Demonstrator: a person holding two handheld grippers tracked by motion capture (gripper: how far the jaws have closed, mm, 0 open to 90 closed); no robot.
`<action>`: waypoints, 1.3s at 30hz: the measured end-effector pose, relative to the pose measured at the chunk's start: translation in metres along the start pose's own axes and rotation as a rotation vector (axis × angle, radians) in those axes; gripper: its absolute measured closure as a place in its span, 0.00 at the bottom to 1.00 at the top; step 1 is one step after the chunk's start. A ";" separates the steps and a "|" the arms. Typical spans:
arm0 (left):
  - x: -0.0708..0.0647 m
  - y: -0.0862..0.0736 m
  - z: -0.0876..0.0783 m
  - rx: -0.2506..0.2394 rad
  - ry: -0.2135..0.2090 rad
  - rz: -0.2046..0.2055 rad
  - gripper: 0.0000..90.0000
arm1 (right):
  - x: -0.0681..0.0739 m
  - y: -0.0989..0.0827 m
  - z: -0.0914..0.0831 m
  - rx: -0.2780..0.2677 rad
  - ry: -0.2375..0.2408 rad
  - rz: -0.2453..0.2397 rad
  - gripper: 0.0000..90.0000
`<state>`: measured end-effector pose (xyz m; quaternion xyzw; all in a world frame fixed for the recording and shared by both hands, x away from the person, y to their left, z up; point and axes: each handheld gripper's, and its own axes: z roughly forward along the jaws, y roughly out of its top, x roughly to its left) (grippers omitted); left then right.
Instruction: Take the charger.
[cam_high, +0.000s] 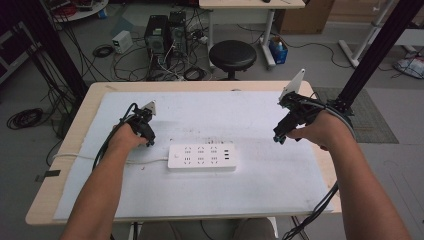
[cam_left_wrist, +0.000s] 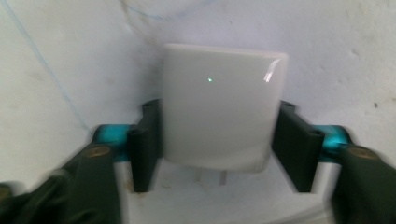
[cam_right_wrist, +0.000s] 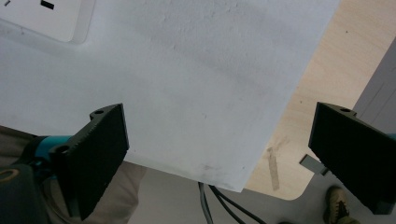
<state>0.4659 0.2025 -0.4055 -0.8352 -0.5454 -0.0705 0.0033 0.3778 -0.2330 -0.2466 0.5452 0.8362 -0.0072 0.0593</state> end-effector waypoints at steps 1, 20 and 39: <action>0.000 -0.001 0.000 -0.007 0.002 0.003 0.46 | 0.000 0.000 0.000 -0.001 0.002 0.000 0.05; 0.000 -0.026 -0.118 -0.061 -0.047 0.050 0.47 | -0.002 0.002 0.004 0.007 0.030 0.002 0.05; -0.029 -0.047 -0.197 -0.100 0.000 0.129 0.47 | -0.002 -0.005 0.001 -0.008 0.050 0.016 0.05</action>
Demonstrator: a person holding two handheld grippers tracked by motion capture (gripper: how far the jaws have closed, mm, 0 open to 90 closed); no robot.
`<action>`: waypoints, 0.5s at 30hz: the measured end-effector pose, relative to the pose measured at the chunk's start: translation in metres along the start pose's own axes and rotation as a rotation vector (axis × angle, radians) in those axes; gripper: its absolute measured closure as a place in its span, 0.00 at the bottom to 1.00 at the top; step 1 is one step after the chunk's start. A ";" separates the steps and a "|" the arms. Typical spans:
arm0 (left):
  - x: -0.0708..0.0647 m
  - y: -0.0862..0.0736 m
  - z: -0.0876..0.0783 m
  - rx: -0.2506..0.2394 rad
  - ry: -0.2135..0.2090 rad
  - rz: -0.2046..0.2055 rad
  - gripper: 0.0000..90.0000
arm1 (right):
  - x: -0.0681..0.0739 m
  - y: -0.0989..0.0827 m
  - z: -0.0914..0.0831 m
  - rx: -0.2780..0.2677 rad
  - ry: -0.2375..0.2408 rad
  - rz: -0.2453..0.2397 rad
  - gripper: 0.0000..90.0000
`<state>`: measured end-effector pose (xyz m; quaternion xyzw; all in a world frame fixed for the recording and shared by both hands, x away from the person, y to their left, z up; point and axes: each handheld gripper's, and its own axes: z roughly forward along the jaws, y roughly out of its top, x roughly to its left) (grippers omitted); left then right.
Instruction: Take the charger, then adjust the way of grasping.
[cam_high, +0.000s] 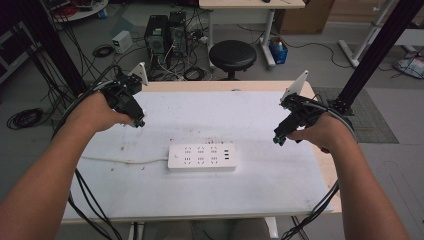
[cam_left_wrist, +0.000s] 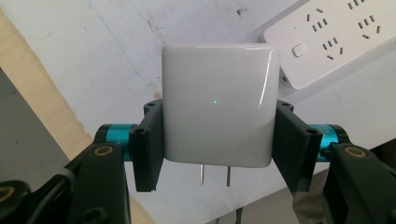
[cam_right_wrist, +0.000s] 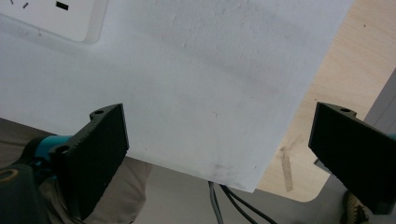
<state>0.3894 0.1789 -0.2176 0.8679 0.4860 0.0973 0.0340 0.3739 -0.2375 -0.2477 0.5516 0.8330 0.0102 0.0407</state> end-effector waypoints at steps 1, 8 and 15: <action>0.000 0.000 0.000 0.000 0.000 0.000 0.47 | 0.000 0.000 0.000 0.000 0.000 0.000 0.05; 0.000 -0.001 0.001 0.006 0.007 0.007 0.47 | -0.001 0.000 0.001 -0.006 -0.006 0.002 0.05; -0.001 -0.005 0.004 -0.011 -0.010 0.052 0.47 | -0.003 0.002 0.000 -0.016 0.014 0.008 0.05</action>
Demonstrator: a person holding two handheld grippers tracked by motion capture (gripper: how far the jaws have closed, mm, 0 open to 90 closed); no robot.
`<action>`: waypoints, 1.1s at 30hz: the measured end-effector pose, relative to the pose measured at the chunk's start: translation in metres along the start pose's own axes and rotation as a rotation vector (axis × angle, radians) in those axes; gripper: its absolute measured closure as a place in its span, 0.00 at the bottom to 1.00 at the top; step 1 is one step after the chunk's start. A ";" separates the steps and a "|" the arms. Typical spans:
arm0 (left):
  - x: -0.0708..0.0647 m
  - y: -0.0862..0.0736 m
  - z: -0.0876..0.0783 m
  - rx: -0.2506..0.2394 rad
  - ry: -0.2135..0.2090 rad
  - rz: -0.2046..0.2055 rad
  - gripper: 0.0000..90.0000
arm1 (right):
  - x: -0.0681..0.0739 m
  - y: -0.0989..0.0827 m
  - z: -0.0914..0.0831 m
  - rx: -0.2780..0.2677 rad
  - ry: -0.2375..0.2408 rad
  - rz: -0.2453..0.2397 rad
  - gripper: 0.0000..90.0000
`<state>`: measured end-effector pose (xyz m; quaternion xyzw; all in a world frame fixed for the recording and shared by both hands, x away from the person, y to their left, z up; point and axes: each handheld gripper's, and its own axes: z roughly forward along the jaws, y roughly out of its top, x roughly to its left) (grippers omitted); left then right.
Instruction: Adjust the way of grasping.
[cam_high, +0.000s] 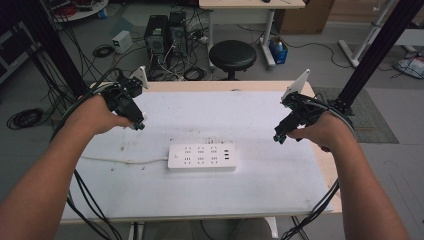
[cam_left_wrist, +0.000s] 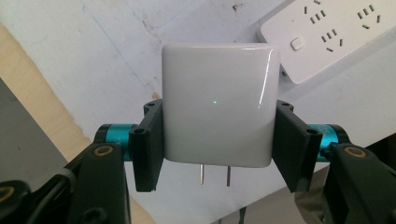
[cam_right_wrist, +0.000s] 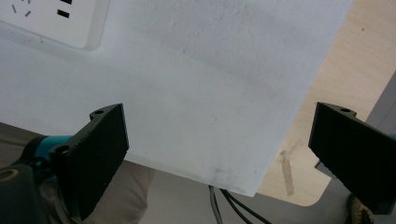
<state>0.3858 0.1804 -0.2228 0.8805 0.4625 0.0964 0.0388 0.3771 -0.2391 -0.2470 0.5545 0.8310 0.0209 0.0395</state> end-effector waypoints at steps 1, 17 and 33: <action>0.000 0.000 0.001 -0.011 -0.008 0.001 0.47 | 0.000 0.001 0.000 0.000 0.002 -0.002 0.05; -0.040 0.002 -0.006 -0.202 -0.165 0.255 0.46 | 0.016 0.008 -0.012 -0.059 0.120 0.033 0.05; -0.096 0.009 -0.001 -0.541 -0.271 0.558 0.47 | 0.036 0.014 -0.016 -0.140 0.508 0.069 0.05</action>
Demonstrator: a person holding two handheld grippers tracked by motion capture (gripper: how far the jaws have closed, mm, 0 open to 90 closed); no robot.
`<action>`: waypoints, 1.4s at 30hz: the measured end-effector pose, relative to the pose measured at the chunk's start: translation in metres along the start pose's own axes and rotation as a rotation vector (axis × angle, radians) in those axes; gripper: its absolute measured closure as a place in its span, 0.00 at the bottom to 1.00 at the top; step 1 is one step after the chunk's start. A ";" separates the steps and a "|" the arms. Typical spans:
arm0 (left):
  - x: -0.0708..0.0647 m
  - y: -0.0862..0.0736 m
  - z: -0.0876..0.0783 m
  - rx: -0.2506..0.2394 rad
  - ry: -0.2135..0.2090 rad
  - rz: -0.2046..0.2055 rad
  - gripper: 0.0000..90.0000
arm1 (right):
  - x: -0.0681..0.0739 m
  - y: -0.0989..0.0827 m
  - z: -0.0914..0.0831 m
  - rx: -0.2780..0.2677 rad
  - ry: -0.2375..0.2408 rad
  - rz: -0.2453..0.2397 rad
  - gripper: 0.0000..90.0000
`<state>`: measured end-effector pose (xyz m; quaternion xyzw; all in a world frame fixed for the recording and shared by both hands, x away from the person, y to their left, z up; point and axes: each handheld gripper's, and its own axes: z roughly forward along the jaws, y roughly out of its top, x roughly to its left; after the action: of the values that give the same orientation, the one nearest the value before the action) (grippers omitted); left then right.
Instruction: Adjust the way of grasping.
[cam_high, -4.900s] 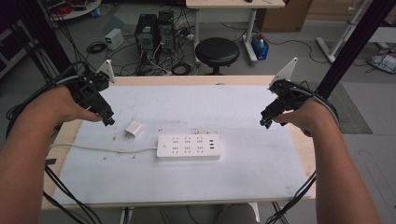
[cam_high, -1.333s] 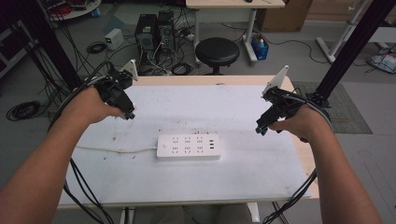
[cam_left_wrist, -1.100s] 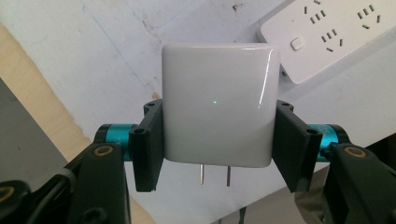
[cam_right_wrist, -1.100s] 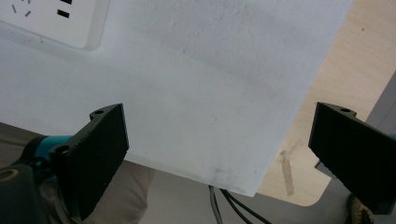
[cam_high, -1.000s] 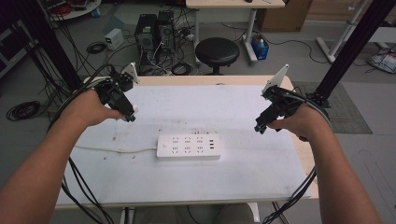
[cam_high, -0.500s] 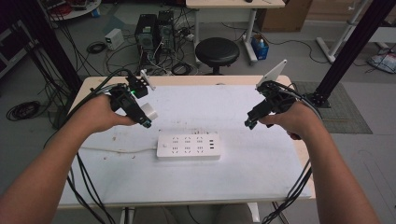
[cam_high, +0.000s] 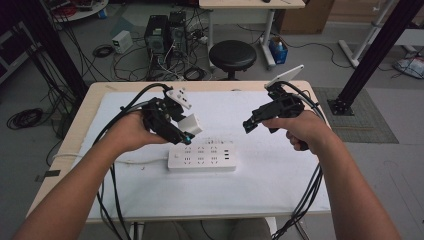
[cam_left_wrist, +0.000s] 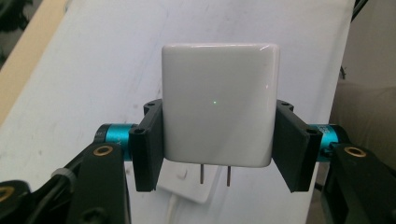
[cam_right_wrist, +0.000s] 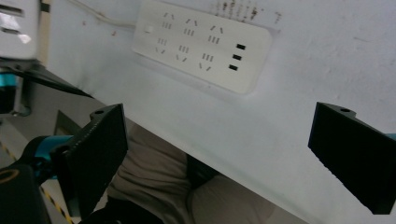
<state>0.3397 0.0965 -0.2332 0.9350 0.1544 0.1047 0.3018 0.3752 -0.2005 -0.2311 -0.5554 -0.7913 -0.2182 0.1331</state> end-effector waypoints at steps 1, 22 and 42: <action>-0.002 0.001 0.003 -0.011 -0.002 0.013 0.46 | 0.001 0.000 0.000 -0.003 0.016 0.002 0.05; -0.018 0.018 0.042 -0.071 -0.077 0.098 0.46 | 0.013 0.006 0.047 -0.004 0.382 0.098 0.20; -0.017 0.019 0.045 -0.074 -0.065 0.099 0.47 | 0.015 0.012 0.069 0.037 0.535 0.194 0.67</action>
<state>0.3409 0.0520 -0.2600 0.9325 0.0942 0.0949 0.3354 0.3830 -0.1507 -0.2822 -0.5487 -0.6752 -0.3287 0.3675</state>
